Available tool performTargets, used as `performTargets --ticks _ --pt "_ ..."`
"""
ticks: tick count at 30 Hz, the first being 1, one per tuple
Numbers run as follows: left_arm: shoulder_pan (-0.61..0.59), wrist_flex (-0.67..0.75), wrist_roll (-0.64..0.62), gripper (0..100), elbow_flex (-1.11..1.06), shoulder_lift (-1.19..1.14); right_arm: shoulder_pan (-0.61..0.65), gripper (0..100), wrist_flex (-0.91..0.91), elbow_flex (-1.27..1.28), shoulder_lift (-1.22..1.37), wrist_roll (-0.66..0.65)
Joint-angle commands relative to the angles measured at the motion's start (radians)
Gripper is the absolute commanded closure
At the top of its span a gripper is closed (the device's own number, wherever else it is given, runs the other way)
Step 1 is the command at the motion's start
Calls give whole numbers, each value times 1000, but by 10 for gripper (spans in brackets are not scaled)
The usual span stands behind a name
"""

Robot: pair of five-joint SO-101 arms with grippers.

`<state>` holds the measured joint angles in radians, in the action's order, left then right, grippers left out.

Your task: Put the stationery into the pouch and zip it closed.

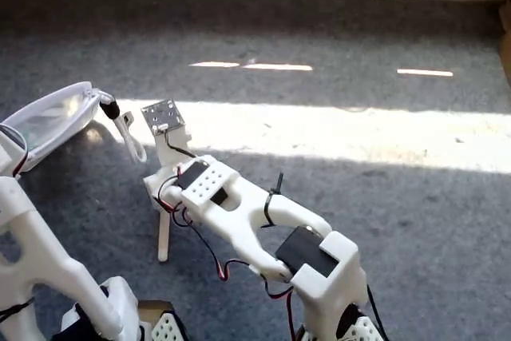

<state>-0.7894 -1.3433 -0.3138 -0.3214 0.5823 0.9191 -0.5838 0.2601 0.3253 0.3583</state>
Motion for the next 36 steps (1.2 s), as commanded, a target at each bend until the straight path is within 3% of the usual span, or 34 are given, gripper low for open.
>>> performTargets --ticks 1,6,10,13,19,26,36 --pt "-5 25 -8 993 33 16 -2 903 -44 -54 -15 3" --pt "-5 25 -8 993 31 16 -2 906 -99 -54 -13 3" --pt "1 21 -8 993 31 16 -2 994 -105 -48 -13 0" --pt "36 17 -8 993 30 16 -18 993 -108 -45 -22 -41" --pt "93 17 -8 993 30 16 -120 993 -318 -71 -33 -63" --pt "315 20 31 993 64 16 -237 993 -503 -127 -251 -143" --pt "621 -48 68 993 283 8 -414 993 -529 255 -605 -155"
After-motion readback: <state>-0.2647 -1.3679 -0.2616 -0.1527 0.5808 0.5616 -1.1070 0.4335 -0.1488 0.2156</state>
